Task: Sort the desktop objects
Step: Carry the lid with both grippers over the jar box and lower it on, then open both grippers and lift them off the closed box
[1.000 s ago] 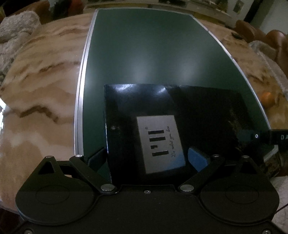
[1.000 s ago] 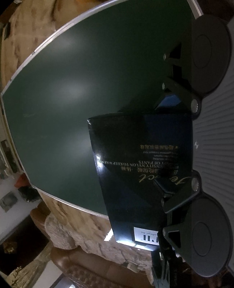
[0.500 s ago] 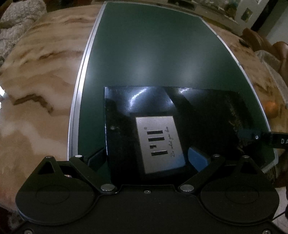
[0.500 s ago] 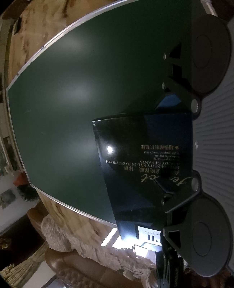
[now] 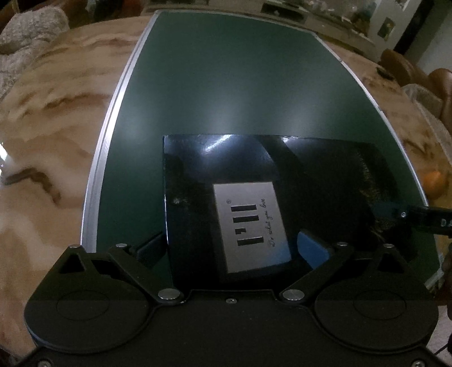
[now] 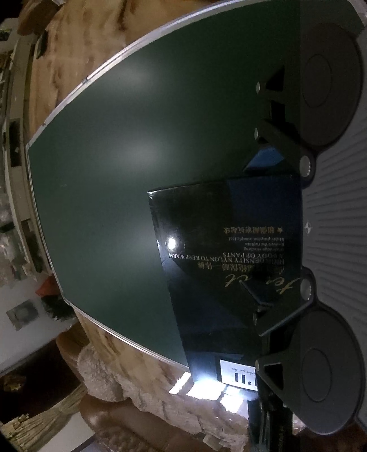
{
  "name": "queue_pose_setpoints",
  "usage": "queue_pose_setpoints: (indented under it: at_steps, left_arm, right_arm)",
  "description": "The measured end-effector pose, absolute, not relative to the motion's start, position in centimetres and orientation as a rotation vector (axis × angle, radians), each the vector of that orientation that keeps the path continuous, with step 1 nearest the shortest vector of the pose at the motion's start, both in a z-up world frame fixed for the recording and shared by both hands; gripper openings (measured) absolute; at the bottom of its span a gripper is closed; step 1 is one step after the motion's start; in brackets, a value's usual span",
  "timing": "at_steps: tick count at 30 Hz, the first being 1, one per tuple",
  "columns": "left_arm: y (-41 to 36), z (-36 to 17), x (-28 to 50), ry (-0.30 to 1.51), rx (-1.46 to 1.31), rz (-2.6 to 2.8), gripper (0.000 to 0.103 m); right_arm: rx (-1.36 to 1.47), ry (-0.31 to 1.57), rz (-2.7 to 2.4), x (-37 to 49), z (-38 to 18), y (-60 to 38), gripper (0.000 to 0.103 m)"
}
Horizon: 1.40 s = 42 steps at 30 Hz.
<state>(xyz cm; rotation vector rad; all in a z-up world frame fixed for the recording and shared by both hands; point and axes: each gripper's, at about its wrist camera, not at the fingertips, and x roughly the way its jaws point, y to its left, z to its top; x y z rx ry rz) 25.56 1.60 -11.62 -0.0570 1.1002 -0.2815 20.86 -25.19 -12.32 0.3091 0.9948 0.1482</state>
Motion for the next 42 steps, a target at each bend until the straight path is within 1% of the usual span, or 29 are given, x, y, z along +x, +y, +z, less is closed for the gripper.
queue_pose_setpoints:
  at_steps: [4, 8, 12, 15, 16, 17, 18, 20, 22, 28, 36, 37, 38, 40, 41, 42]
  left_arm:
    - [1.8, -12.1, 25.5, 1.096, -0.076, -0.284, 0.103]
    - [1.8, -11.7, 25.3, 1.099, -0.075, -0.270, 0.103]
    - [1.8, -9.7, 23.8, 1.020, -0.041, -0.223, 0.103]
    - [1.2, -8.3, 22.1, 0.955, -0.040, -0.205, 0.103]
    - [0.8, -8.1, 21.5, 0.941, -0.034, -0.195, 0.103]
    - [0.4, -7.9, 21.0, 0.927, -0.027, -0.185, 0.103]
    - [-0.2, -8.1, 20.4, 0.915, -0.007, -0.181, 0.103]
    - [-1.3, -8.7, 19.8, 0.918, 0.024, -0.184, 0.103]
    - [-2.0, -9.4, 19.7, 0.933, 0.046, -0.188, 0.103]
    - [-3.4, -11.0, 19.2, 0.944, 0.115, -0.179, 0.103]
    - [-3.1, -10.7, 18.6, 0.953, 0.101, -0.154, 0.103]
    - [-2.8, -10.5, 18.3, 0.966, 0.084, -0.146, 0.103]
    - [-2.5, -10.2, 17.8, 0.974, 0.059, -0.142, 0.103]
    - [-1.8, -9.4, 16.7, 0.975, 0.014, -0.130, 0.103]
    - [-1.5, -8.9, 15.8, 0.964, 0.002, -0.121, 0.103]
    - [-1.3, -8.4, 14.7, 0.952, -0.003, -0.109, 0.103]
  right_arm:
    - [0.300, 0.984, 0.148, 22.2, -12.4, -26.1, 0.088]
    - [0.288, 0.970, 0.135, 21.4, -11.9, -26.1, 0.088]
    - [0.253, 0.920, 0.117, 19.7, -10.6, -26.0, 0.087]
    - [0.154, 0.857, 0.082, 17.6, -9.3, -25.1, 0.087]
    - [0.117, 0.838, 0.069, 16.9, -9.0, -24.7, 0.086]
    - [0.079, 0.819, 0.056, 16.3, -8.6, -24.3, 0.081]
    - [0.045, 0.806, 0.049, 15.7, -8.4, -23.9, 0.079]
    - [-0.005, 0.817, 0.046, 16.0, -8.9, -23.1, 0.072]
    - [-0.030, 0.838, 0.028, 16.4, -9.6, -22.6, 0.067]
    - [0.035, 0.867, 0.020, 16.7, -10.8, -23.6, 0.067]
    - [0.071, 0.878, 0.044, 15.9, -10.6, -24.0, 0.070]
    - [0.089, 0.886, 0.051, 15.5, -10.4, -24.1, 0.073]
    - [0.104, 0.890, 0.054, 15.0, -10.2, -24.1, 0.080]
    - [0.131, 0.880, 0.057, 13.7, -9.5, -24.1, 0.090]
    - [0.143, 0.869, 0.057, 12.9, -9.0, -24.0, 0.094]
    - [0.156, 0.857, 0.052, 12.0, -8.3, -23.9, 0.095]
